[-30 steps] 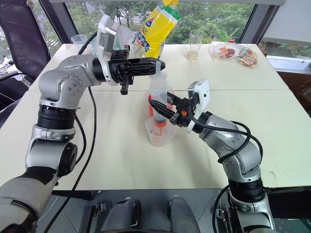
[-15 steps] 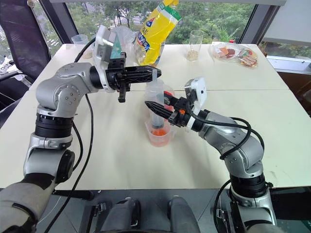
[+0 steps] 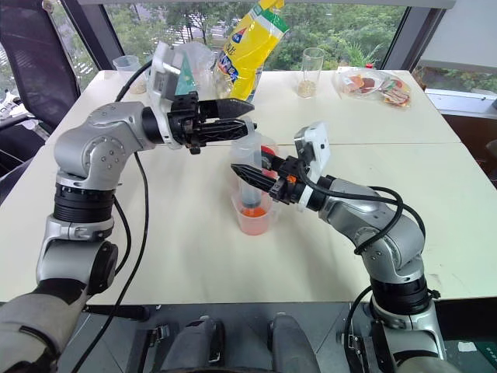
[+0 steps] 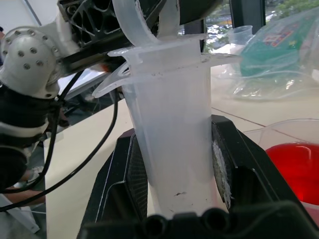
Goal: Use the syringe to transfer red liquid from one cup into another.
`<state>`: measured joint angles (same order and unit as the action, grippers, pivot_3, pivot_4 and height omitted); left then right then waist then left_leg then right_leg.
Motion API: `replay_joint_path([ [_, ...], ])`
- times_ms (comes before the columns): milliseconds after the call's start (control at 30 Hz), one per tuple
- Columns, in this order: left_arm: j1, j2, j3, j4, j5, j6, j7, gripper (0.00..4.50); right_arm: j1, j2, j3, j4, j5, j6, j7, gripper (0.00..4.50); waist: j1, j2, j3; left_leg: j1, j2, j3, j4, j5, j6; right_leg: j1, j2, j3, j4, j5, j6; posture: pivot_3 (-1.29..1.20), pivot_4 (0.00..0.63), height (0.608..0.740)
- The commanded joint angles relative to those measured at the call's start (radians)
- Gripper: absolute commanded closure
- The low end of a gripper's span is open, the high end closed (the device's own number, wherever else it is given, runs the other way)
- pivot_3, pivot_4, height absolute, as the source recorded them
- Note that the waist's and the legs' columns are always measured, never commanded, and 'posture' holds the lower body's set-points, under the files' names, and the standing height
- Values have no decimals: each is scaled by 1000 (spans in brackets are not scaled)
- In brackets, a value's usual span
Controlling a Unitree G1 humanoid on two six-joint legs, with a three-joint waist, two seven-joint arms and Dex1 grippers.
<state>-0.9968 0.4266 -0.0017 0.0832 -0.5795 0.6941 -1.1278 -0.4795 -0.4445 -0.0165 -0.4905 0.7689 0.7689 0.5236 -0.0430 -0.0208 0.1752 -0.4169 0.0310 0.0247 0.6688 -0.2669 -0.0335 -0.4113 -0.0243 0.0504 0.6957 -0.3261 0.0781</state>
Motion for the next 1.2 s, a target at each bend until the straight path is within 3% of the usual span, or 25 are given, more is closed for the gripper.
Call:
replay_joint_path([
  [33, -2, 30, -6, -25, -22, 37, -17, 380, -26, 22, -56, -52, 20, -62, -12, 3106, 0, 0, 0, 0, 0, 0, 0, 0, 0, 0, 0, 0, 0, 0, 0, 0, 150, 740],
  [67, -2, 49, 12, -25, -25, 39, -14, 63, -21, 24, -55, -48, 20, -61, -13, 3106, 1, 0, 0, 0, 0, 0, 0, 0, 0, 0, 0, 0, 0, 0, 0, 0, 150, 740],
  [367, 87, 183, 122, -108, -85, 97, 42, 63, -66, -1, -112, -27, 67, -18, -38, 3106, 1, 0, 0, 1, 0, 0, 0, 0, 0, 0, 0, 0, 0, 0, 0, 0, 150, 740],
  [500, 164, 205, 142, -164, -105, 119, 75, 63, -205, -6, -224, 27, 258, 110, -183, 3106, 1, 0, 0, 1, 0, 0, 0, 0, 0, 1, -2, 0, 0, 0, 0, 0, 150, 740],
  [600, 218, 207, 142, -196, -110, 118, 102, 63, -372, -69, -294, 192, 335, 284, -361, 3106, 1, 0, 0, 1, 0, 0, 0, 0, 0, 1, -2, 0, 0, 0, 0, 0, 150, 740],
  [700, 256, 198, 134, -229, -112, 113, 124, 63, -515, -172, -326, 423, 386, 522, -447, 3106, 6, 0, 0, 2, 0, 0, -1, 0, 0, 3, -3, -1, -1, 0, 0, 0, 150, 740],
  [800, 282, 200, 118, -251, -103, 96, 132, 63, -611, -248, -290, 587, 312, 669, -473, 3106, 8, 0, 0, 2, 0, 1, -2, 0, 1, 3, -3, 0, -4, 0, 0, 0, 150, 740],
  [900, 302, 198, 115, -269, -105, 85, 141, 63, -642, -327, -154, 716, 182, 764, -435, 3106, 7, 0, 0, 1, 0, 1, -4, -1, 2, 2, -2, 0, -7, 0, 0, 0, 150, 740],
  [1200, 350, 198, 124, -332, -125, 88, 179, 63, -601, -331, 59, 898, -67, 712, -269, 3106, 1, 0, 0, -5, 0, 2, -3, -2, 3, -3, -2, 0, -9, 0, 0, 0, 150, 740],
])
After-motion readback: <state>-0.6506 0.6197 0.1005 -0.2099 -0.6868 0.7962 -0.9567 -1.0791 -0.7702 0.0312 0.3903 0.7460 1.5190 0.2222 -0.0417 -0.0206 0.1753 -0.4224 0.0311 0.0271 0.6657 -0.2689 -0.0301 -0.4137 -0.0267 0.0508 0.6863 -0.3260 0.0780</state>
